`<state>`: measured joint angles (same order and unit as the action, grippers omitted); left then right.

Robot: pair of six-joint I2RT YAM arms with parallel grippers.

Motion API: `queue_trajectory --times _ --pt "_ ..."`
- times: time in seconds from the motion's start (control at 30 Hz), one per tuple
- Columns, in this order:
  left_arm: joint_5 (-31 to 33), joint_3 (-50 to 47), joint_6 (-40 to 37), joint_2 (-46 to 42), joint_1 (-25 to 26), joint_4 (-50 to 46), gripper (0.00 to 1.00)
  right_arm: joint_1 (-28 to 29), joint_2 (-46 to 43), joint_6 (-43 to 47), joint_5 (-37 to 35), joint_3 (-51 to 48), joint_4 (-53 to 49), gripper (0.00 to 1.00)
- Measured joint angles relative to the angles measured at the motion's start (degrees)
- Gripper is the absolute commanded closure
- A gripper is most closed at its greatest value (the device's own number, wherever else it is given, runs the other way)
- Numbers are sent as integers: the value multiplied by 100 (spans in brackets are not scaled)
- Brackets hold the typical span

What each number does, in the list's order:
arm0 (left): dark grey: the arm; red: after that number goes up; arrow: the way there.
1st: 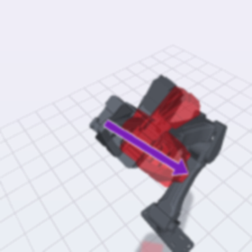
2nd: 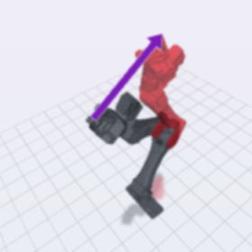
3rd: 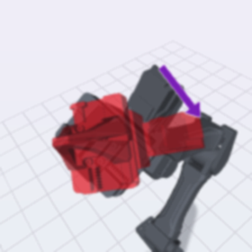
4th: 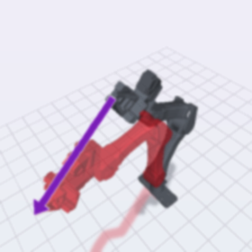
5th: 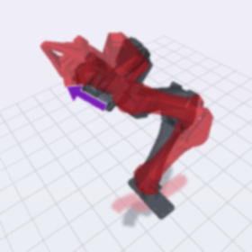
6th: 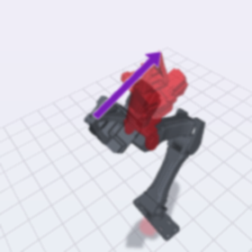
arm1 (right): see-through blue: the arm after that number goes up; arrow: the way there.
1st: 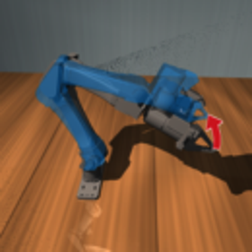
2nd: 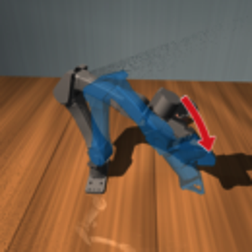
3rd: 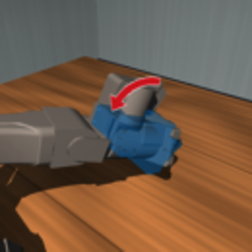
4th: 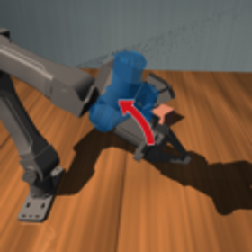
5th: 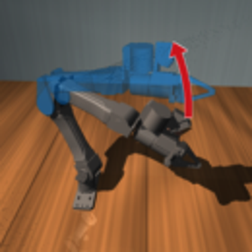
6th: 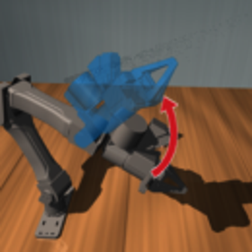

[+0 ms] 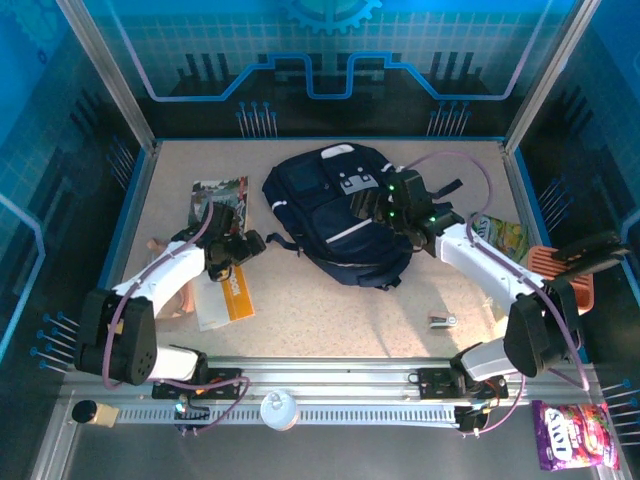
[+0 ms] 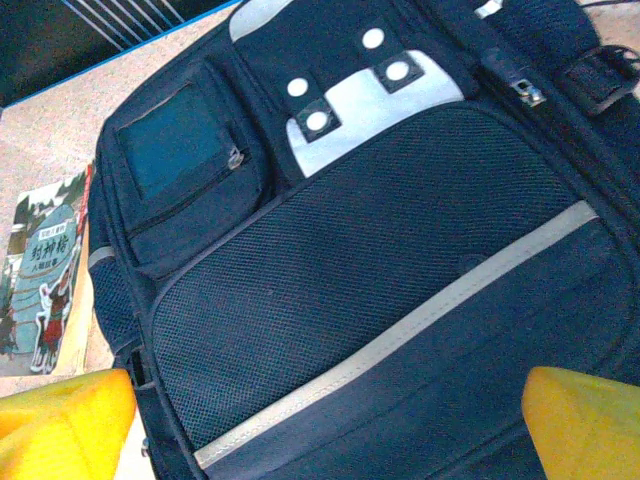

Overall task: Pack the student bag
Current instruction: Move the book to the middle-left of the table.

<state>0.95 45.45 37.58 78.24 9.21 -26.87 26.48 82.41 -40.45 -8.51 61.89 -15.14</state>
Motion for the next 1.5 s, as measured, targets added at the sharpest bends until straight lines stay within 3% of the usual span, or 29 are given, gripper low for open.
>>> queue_trajectory --times 0.5,0.8,1.0,1.2,1.5 --pt "-457 -483 612 424 52 468 1 22 236 -2 289 76 68 3" --pt "-916 -310 1261 826 693 1344 2 46 402 -24 387 166 129 5" --pt "-1182 -98 1314 846 866 1222 1 258 514 83 448 345 90 8" --pt "-1069 -7 933 210 260 671 1 831 844 431 540 957 -96 12" --pt "-918 -503 431 -691 -1080 229 1 1987 2470 872 831 2387 -656 18"
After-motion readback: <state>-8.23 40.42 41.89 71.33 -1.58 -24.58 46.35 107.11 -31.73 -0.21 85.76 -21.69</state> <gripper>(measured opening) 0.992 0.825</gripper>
